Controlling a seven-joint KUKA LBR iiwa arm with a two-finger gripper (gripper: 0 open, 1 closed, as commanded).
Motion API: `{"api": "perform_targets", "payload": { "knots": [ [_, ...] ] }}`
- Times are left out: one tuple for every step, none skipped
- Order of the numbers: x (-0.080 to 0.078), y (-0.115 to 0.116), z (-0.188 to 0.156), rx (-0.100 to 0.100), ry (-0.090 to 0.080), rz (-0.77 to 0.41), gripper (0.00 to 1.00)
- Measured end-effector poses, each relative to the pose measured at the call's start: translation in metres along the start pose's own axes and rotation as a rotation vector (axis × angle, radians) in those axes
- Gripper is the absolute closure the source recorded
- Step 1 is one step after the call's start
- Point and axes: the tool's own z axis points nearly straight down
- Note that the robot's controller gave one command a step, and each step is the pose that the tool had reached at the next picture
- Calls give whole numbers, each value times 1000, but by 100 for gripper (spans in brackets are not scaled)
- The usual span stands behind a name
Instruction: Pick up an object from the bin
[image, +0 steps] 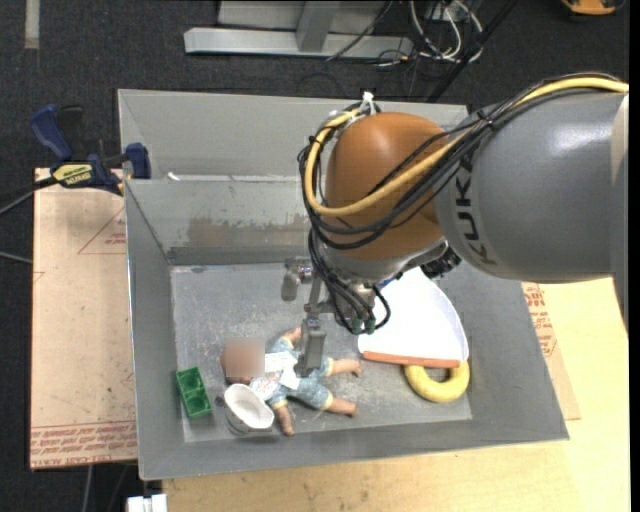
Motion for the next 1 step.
{"api": "perform_targets", "payload": {
  "knots": [
    [5, -44, 40, -2, -1, -32, 0]
  ]
}}
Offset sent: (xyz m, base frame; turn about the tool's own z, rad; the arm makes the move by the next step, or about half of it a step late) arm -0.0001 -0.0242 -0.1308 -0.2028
